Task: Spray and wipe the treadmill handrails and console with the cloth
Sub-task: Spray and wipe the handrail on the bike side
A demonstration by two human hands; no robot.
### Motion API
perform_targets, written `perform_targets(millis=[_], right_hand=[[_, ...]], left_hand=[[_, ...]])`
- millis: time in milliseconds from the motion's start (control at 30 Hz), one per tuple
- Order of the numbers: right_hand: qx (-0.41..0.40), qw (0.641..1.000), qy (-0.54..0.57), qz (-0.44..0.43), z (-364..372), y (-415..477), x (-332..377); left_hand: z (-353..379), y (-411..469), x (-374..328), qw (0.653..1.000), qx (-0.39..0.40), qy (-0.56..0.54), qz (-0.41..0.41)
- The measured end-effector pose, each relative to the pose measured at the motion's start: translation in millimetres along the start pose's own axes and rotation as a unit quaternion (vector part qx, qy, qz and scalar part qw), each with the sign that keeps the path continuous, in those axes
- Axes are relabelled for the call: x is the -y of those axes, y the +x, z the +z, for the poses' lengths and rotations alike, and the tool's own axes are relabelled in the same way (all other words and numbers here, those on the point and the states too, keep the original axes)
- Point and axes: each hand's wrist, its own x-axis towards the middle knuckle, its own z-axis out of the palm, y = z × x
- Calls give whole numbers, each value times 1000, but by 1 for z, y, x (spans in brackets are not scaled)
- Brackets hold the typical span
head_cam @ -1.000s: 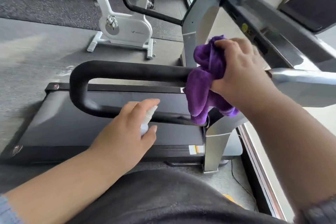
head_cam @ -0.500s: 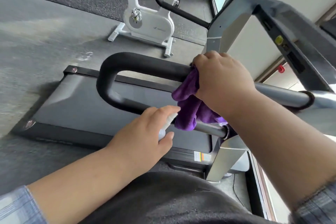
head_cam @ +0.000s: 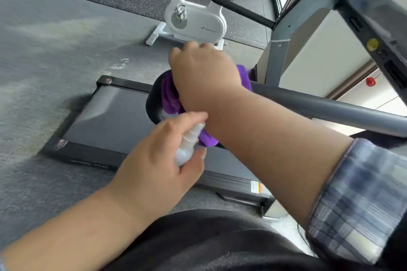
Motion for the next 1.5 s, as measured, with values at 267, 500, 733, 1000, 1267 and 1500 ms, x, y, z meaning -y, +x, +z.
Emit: perform_targets(millis=[267, 500, 733, 1000, 1267, 1500], right_hand=[[-74, 996, 7, -42, 13, -3, 20], [-48, 997, 54, 40, 5, -36, -25], [0, 993, 53, 109, 12, -81, -92], [31, 980, 44, 191, 10, -143, -165], [90, 983, 27, 157, -3, -137, -166], [91, 994, 20, 58, -8, -71, -95]], left_hand=[[-32, 14, 1, 997, -56, -36, -44], [-21, 18, -10, 999, -2, -17, -42], [-6, 25, -27, 998, 64, 15, -21], [16, 19, -40, 994, 85, -14, -66], [17, 10, -45, 991, 67, -22, -115], [0, 3, -35, 993, 48, -28, -102]])
